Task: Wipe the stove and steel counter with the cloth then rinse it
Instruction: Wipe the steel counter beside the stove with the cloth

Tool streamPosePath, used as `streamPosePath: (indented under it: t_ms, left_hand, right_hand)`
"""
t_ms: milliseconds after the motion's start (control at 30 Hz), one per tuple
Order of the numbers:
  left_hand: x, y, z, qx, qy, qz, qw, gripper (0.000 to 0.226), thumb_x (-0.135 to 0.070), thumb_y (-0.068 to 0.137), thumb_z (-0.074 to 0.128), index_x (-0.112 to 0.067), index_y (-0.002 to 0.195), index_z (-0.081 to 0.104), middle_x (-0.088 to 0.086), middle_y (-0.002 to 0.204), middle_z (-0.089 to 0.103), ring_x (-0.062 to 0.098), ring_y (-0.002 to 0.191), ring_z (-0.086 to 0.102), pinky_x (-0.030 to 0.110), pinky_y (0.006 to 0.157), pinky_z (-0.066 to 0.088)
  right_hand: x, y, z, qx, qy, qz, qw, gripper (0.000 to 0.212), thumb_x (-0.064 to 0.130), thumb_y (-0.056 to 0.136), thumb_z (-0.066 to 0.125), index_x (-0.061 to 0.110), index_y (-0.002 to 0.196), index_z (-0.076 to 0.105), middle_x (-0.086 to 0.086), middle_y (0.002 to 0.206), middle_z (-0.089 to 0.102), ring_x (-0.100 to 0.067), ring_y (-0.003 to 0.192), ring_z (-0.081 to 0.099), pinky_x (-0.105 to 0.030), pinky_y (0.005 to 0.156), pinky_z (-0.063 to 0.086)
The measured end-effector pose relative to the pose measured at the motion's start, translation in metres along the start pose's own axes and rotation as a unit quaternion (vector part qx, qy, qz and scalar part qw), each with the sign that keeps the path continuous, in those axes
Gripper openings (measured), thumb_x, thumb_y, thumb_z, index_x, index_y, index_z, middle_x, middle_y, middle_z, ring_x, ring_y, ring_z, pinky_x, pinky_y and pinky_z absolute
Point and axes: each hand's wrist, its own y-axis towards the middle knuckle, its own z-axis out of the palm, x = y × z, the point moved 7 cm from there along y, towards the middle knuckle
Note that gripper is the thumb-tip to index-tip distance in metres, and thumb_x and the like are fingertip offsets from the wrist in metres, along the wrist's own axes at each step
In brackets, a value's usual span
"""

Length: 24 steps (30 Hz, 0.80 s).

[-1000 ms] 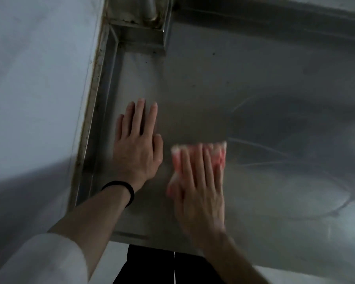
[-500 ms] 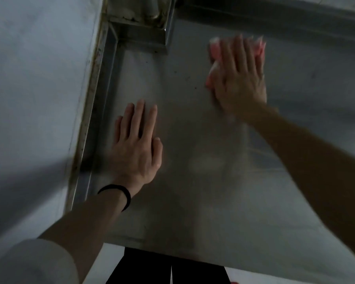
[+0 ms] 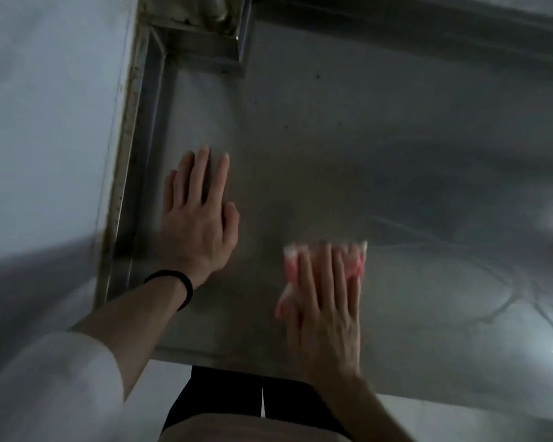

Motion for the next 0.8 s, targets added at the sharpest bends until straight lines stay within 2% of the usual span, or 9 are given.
streamPosePath:
  t_ms: [100, 167, 233, 367, 433, 567, 700, 800]
  left_hand:
    - [-0.001, 0.000, 0.001, 0.003, -0.002, -0.001, 1.000, 0.070, -0.035, 0.101, 0.039, -0.019, 0.167, 0.021, 0.013, 0.174, 0.016, 0.036, 0.161, 0.014, 0.055, 0.130, 0.013]
    - [-0.001, 0.000, 0.000, 0.002, 0.000, 0.000, 1.000, 0.070, -0.035, 0.101, 0.039, -0.018, 0.166, 0.022, 0.014, 0.174, 0.017, 0.037, 0.161, 0.015, 0.055, 0.130, 0.014]
    - [-0.001, 0.000, -0.001, 0.003, 0.002, 0.004, 1.000, 0.070, -0.034, 0.100, 0.040, -0.017, 0.166, 0.023, 0.016, 0.174, 0.018, 0.038, 0.160, 0.016, 0.056, 0.129, 0.015]
    - [-0.002, 0.002, -0.001, 0.010, -0.001, -0.007, 1.000, 0.070, -0.036, 0.099, 0.037, -0.016, 0.166, 0.024, 0.016, 0.174, 0.018, 0.039, 0.160, 0.015, 0.058, 0.129, 0.017]
    - [-0.003, 0.002, -0.003, -0.008, -0.001, 0.000, 1.000, 0.070, -0.035, 0.098, 0.039, -0.015, 0.165, 0.028, 0.017, 0.172, 0.022, 0.040, 0.159, 0.020, 0.059, 0.126, 0.022]
    - [-0.004, 0.000, -0.006, -0.036, -0.004, 0.007, 0.999, 0.069, -0.034, 0.098, 0.040, -0.015, 0.164, 0.031, 0.016, 0.171, 0.026, 0.039, 0.157, 0.025, 0.056, 0.126, 0.024]
    - [-0.003, 0.000, -0.004, -0.026, -0.004, 0.000, 1.000, 0.069, -0.036, 0.097, 0.039, -0.017, 0.164, 0.030, 0.015, 0.171, 0.025, 0.038, 0.157, 0.024, 0.057, 0.125, 0.026]
    - [-0.002, 0.000, -0.001, -0.006, 0.001, -0.007, 1.000, 0.070, -0.039, 0.098, 0.036, -0.018, 0.165, 0.028, 0.015, 0.172, 0.023, 0.038, 0.159, 0.021, 0.059, 0.124, 0.026]
  right_hand:
    - [0.000, -0.051, 0.008, 0.016, -0.010, -0.004, 1.000, 0.079, 0.041, 0.101, 0.046, 0.030, 0.168, 0.007, -0.007, 0.177, 0.004, -0.027, 0.163, 0.007, -0.058, 0.126, 0.018]
    - [-0.007, -0.032, 0.007, 0.037, -0.014, -0.028, 0.999, 0.078, 0.042, 0.099, 0.050, 0.030, 0.168, 0.014, -0.010, 0.175, 0.011, -0.030, 0.163, 0.012, -0.057, 0.129, 0.011]
    - [-0.022, 0.017, -0.004, 0.025, -0.022, -0.058, 0.998, 0.072, 0.041, 0.099, 0.053, 0.028, 0.165, 0.027, -0.013, 0.173, 0.023, -0.034, 0.161, 0.016, -0.059, 0.130, 0.005]
    - [-0.061, 0.152, -0.041, -0.043, -0.070, -0.070, 0.994, 0.066, 0.040, 0.102, 0.046, 0.024, 0.165, 0.031, -0.013, 0.169, 0.034, -0.034, 0.160, 0.021, -0.064, 0.127, 0.013]
    - [-0.082, 0.217, -0.056, -0.055, -0.071, -0.058, 0.994, 0.064, 0.041, 0.104, 0.040, 0.024, 0.165, 0.028, -0.016, 0.169, 0.032, -0.034, 0.160, 0.022, -0.063, 0.127, 0.014]
    - [-0.117, 0.305, -0.074, -0.027, -0.064, -0.010, 0.998, 0.068, 0.052, 0.105, 0.024, 0.028, 0.168, 0.016, -0.013, 0.176, 0.011, -0.031, 0.163, 0.007, -0.056, 0.131, 0.004]
    - [-0.117, 0.305, -0.073, -0.038, -0.049, 0.016, 0.998, 0.067, 0.052, 0.105, 0.019, 0.031, 0.168, 0.012, -0.010, 0.177, 0.007, -0.030, 0.163, 0.004, -0.054, 0.131, 0.003]
    - [-0.099, 0.248, -0.066, -0.061, -0.062, -0.007, 0.996, 0.064, 0.046, 0.107, 0.029, 0.029, 0.168, 0.017, -0.012, 0.175, 0.016, -0.031, 0.163, 0.009, -0.057, 0.130, 0.008]
